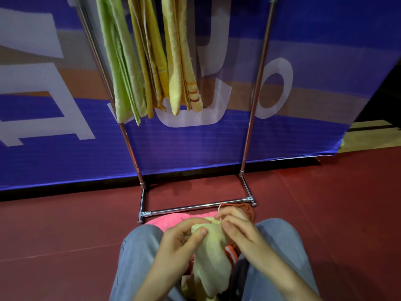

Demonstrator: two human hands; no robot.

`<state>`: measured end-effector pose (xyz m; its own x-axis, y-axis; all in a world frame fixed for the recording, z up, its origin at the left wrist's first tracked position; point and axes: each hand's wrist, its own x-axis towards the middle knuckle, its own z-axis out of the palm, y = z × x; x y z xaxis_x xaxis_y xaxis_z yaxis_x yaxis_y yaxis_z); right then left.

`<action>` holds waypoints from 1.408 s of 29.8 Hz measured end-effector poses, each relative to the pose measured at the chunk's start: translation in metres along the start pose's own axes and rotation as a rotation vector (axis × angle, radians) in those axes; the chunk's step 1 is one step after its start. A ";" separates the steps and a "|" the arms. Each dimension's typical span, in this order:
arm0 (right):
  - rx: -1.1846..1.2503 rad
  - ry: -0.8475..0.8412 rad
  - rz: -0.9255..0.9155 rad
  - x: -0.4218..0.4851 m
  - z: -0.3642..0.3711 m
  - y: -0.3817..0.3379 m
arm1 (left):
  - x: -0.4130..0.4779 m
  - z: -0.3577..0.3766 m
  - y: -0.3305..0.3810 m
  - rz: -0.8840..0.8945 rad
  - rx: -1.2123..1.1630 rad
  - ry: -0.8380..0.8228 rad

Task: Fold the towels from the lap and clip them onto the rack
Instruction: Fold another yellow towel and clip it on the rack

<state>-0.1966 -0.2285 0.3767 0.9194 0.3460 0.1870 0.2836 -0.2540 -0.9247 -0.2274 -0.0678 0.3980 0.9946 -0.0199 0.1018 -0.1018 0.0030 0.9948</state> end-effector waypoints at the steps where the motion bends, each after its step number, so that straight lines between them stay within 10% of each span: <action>1: 0.006 -0.025 0.003 -0.001 -0.001 0.005 | 0.000 -0.001 0.003 0.004 -0.005 0.018; 18: -0.334 0.150 -0.043 0.003 -0.061 0.019 | 0.021 -0.052 0.007 0.210 0.774 -0.018; 30: -0.176 0.429 -0.572 0.104 -0.132 -0.173 | 0.095 -0.061 0.177 0.606 0.713 0.146; 42: -0.083 0.342 -0.268 0.111 -0.115 -0.119 | 0.099 -0.063 0.146 0.363 0.737 0.103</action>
<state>-0.0966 -0.2637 0.5463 0.8435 0.0945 0.5287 0.5327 -0.2722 -0.8013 -0.1422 -0.0069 0.5529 0.8905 -0.0524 0.4519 -0.3685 -0.6656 0.6490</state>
